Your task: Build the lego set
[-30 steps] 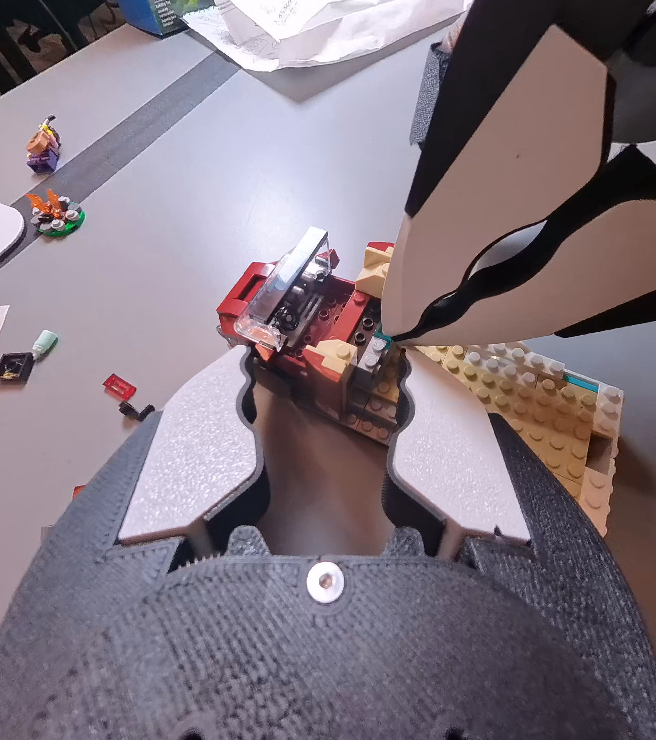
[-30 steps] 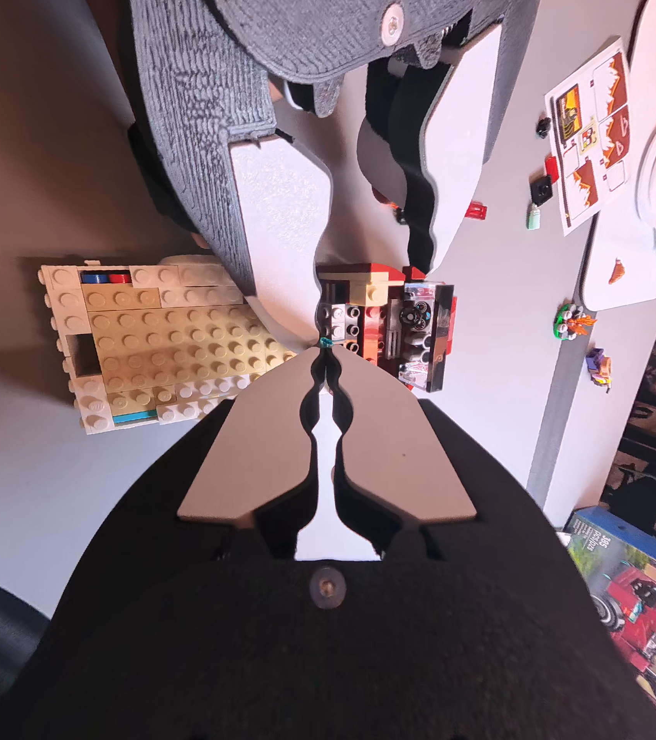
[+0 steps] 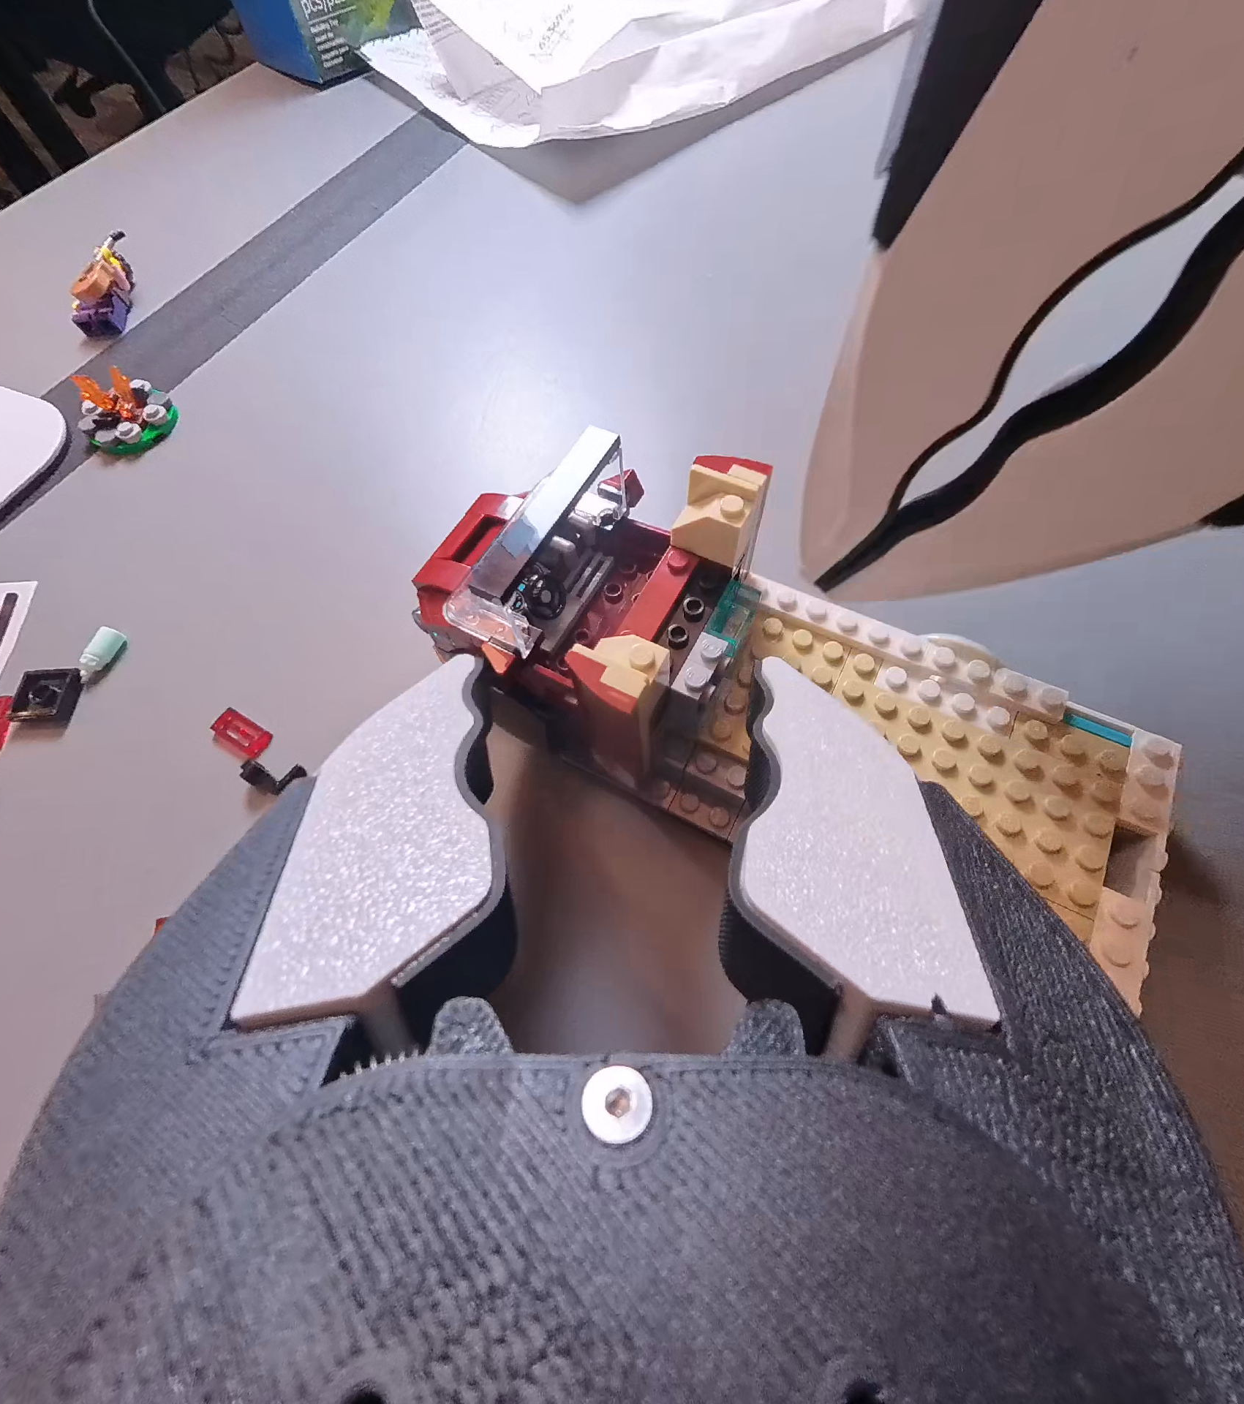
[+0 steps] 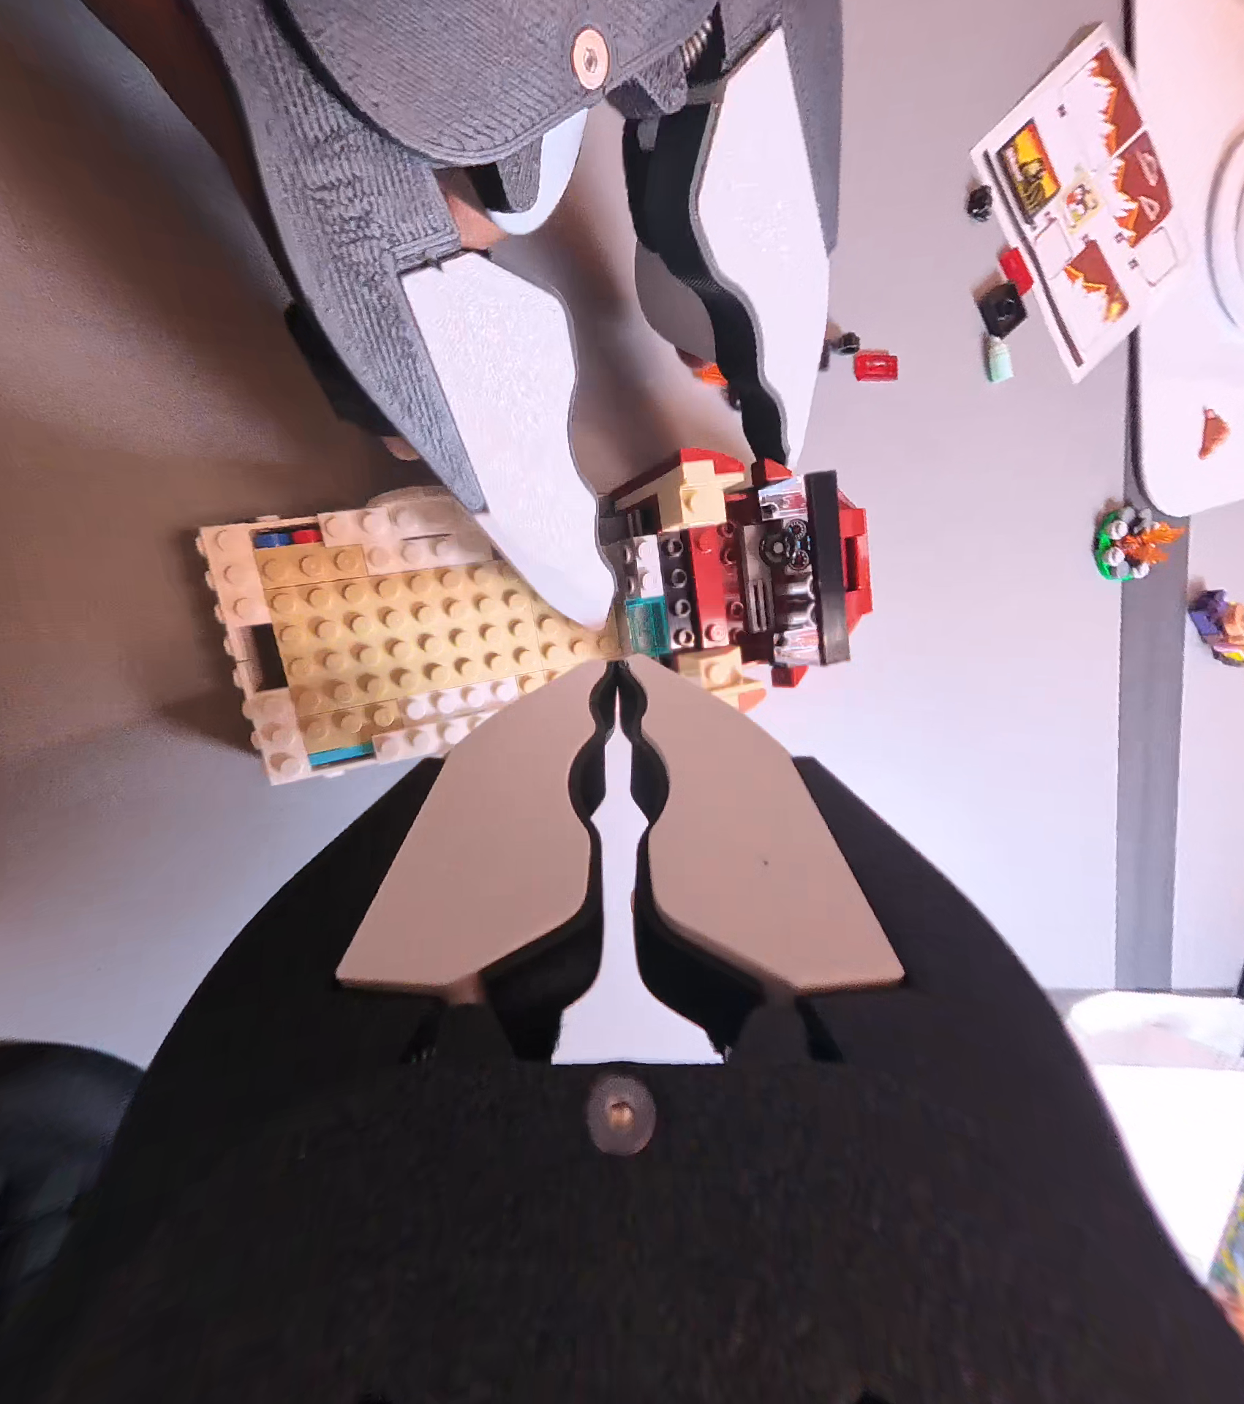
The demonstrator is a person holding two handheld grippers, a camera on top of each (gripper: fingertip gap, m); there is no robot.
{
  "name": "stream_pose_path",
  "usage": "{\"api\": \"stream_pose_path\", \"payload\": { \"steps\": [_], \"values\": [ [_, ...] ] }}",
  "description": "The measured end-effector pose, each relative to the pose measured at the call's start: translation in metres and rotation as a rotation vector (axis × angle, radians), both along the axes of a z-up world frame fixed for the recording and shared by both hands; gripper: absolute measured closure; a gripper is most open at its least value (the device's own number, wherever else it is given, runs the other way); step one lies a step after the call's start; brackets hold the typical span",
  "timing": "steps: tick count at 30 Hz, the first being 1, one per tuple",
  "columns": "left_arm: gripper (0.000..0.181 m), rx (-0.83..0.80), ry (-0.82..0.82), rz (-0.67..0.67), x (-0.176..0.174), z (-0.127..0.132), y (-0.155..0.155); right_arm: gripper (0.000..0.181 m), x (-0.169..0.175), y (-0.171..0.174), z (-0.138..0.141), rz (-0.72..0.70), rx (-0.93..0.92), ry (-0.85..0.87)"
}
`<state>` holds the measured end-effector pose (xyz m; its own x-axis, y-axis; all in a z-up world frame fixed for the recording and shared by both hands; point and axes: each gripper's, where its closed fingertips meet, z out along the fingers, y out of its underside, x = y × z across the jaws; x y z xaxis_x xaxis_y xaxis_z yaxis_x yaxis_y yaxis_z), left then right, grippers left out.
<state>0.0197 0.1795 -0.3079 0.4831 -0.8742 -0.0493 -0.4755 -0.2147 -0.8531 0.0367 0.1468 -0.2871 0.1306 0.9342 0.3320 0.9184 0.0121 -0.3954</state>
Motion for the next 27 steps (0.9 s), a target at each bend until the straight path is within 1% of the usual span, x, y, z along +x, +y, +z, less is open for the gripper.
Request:
{"api": "stream_pose_path", "payload": {
  "steps": [2, 3, 6, 10, 15, 17, 21, 27],
  "values": [
    [0.117, -0.016, -0.005, -0.008, 0.0, -0.001, -0.001, 0.171, 0.002, -0.003, 0.004, -0.014, 0.006, 0.043],
    [0.117, -0.023, -0.006, -0.01, 0.0, -0.001, -0.001, 0.169, 0.003, -0.003, 0.003, -0.022, 0.011, 0.048],
    [0.117, -0.025, -0.006, -0.014, 0.0, -0.001, -0.001, 0.17, 0.0, 0.003, -0.002, -0.018, 0.061, 0.05],
    [0.118, -0.015, -0.003, -0.009, 0.0, -0.001, -0.001, 0.173, -0.009, 0.008, -0.004, 0.024, 0.131, 0.049],
    [0.118, -0.014, -0.002, -0.006, 0.0, -0.001, -0.001, 0.181, -0.009, 0.013, -0.011, 0.032, 0.142, 0.013],
    [0.118, -0.015, -0.002, -0.005, 0.0, -0.001, -0.001, 0.181, -0.009, 0.012, -0.013, 0.035, 0.143, 0.002],
    [0.118, -0.018, -0.003, -0.005, 0.0, -0.001, -0.001, 0.181, -0.012, 0.012, -0.007, 0.038, 0.166, 0.006],
    [0.118, -0.018, -0.003, -0.004, -0.001, -0.001, -0.001, 0.181, -0.01, 0.011, -0.014, 0.035, 0.126, -0.024]
  ]
}}
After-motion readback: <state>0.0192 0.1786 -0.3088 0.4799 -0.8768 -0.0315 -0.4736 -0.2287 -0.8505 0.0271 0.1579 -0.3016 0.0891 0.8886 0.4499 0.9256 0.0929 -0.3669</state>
